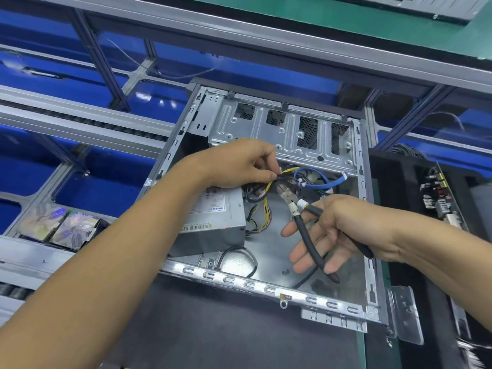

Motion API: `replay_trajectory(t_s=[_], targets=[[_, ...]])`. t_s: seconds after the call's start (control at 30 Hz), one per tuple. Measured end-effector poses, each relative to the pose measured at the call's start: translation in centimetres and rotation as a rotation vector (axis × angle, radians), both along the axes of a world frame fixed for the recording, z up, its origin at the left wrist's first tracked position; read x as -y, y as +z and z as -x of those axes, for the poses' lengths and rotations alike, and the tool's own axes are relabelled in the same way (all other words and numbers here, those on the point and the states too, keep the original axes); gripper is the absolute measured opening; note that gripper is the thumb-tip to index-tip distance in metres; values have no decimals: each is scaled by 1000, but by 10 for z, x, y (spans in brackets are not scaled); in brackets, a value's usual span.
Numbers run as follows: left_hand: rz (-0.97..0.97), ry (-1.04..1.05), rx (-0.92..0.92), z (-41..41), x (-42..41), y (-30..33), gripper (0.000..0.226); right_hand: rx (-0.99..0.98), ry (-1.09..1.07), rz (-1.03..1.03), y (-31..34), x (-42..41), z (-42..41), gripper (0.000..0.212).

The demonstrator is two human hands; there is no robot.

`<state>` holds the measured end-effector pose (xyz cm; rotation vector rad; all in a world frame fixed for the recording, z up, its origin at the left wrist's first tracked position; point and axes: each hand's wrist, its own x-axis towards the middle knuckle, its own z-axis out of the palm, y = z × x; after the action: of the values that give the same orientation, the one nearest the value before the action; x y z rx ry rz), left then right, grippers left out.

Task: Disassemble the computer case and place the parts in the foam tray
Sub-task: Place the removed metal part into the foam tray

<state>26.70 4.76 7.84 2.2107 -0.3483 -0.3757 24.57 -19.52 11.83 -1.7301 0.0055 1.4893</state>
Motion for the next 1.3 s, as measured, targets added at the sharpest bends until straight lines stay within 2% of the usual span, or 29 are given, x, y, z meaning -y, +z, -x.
replay_trajectory(t_s=[0.3,0.5,0.73,1.3], targets=[[154,16,-117,-2,-8,-8,2,-68,-75,-116,-3,-1,0,70],[246,-36,-178,1,-7,-6,23,-95,-86,-136,-3,-2,1,70],[234,-76,-165,-1,-7,-8,13,-181,-158,-160,-5,0,4,70],[273,-116,-200,-4,-9,-7,10,-357,-268,-312,-13,7,0,68]])
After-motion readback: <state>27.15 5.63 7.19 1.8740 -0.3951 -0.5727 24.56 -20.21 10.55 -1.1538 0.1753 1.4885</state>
